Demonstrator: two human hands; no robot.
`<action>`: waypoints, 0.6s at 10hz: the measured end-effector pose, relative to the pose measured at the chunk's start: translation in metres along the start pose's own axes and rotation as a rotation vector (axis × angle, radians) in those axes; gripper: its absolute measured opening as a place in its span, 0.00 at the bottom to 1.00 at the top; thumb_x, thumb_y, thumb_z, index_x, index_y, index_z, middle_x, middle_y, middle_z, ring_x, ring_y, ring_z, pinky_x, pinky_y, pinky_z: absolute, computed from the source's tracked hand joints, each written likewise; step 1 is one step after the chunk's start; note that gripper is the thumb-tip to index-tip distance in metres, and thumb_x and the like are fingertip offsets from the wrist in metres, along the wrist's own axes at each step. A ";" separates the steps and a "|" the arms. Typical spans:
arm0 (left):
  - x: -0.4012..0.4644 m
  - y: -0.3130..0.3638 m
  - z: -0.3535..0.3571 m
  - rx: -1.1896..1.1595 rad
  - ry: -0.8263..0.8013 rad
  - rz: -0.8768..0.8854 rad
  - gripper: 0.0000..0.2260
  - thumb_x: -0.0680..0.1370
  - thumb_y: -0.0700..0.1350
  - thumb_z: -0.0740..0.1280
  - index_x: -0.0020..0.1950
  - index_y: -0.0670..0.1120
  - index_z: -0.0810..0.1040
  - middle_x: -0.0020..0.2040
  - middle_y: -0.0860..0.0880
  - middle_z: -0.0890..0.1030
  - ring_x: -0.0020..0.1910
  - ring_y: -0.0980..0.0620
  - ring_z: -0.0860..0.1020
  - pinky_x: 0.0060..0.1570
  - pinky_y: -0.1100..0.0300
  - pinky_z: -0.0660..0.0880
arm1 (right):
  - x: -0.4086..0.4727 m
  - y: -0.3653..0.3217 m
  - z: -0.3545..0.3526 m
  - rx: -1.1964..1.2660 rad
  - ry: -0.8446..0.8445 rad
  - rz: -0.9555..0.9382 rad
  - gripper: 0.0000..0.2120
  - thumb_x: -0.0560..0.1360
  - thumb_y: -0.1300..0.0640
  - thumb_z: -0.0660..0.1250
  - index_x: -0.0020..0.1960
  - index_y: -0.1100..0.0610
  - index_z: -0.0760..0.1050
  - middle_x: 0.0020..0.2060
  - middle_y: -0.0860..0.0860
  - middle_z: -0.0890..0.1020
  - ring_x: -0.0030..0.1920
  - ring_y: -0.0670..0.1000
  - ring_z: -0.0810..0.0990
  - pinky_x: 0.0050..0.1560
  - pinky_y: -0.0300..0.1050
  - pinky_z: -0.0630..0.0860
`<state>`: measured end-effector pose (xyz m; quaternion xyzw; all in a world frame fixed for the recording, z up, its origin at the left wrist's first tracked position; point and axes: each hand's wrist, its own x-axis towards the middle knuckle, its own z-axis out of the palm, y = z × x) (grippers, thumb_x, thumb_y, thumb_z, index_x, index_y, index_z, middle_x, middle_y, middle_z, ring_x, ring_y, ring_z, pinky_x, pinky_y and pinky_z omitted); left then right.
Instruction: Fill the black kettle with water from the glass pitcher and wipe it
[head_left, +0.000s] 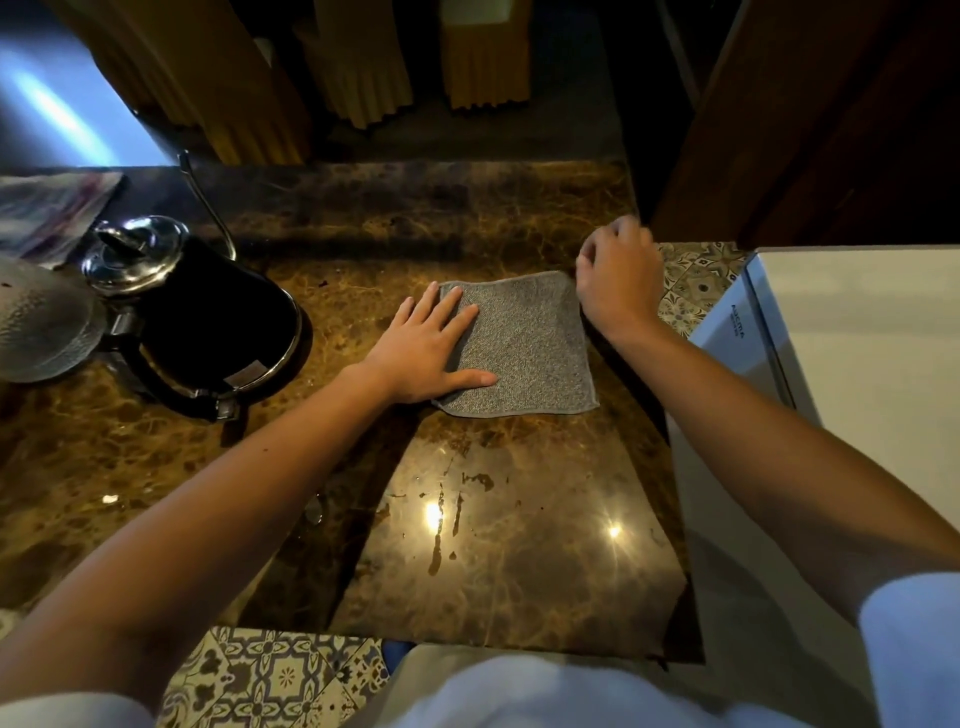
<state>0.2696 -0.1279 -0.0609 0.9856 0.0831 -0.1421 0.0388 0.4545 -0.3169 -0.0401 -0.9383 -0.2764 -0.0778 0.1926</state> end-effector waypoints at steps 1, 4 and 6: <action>0.001 0.000 0.002 -0.033 0.010 -0.005 0.52 0.69 0.80 0.48 0.85 0.52 0.44 0.86 0.46 0.42 0.84 0.43 0.38 0.81 0.41 0.39 | -0.020 -0.010 -0.002 -0.021 0.071 -0.143 0.15 0.80 0.52 0.64 0.64 0.56 0.76 0.67 0.56 0.74 0.68 0.57 0.73 0.68 0.55 0.68; -0.005 -0.007 -0.005 0.015 0.001 -0.023 0.52 0.68 0.82 0.44 0.85 0.54 0.44 0.86 0.47 0.43 0.84 0.43 0.38 0.82 0.41 0.40 | -0.074 -0.020 0.034 -0.121 -0.341 -0.251 0.36 0.84 0.35 0.47 0.83 0.58 0.56 0.83 0.58 0.57 0.84 0.57 0.52 0.83 0.60 0.46; -0.006 -0.019 -0.015 -0.067 0.062 -0.026 0.42 0.76 0.76 0.52 0.84 0.54 0.52 0.86 0.48 0.49 0.85 0.44 0.44 0.82 0.42 0.46 | -0.069 -0.034 0.016 -0.004 -0.201 -0.194 0.31 0.84 0.39 0.56 0.77 0.60 0.67 0.80 0.62 0.63 0.81 0.62 0.60 0.80 0.60 0.57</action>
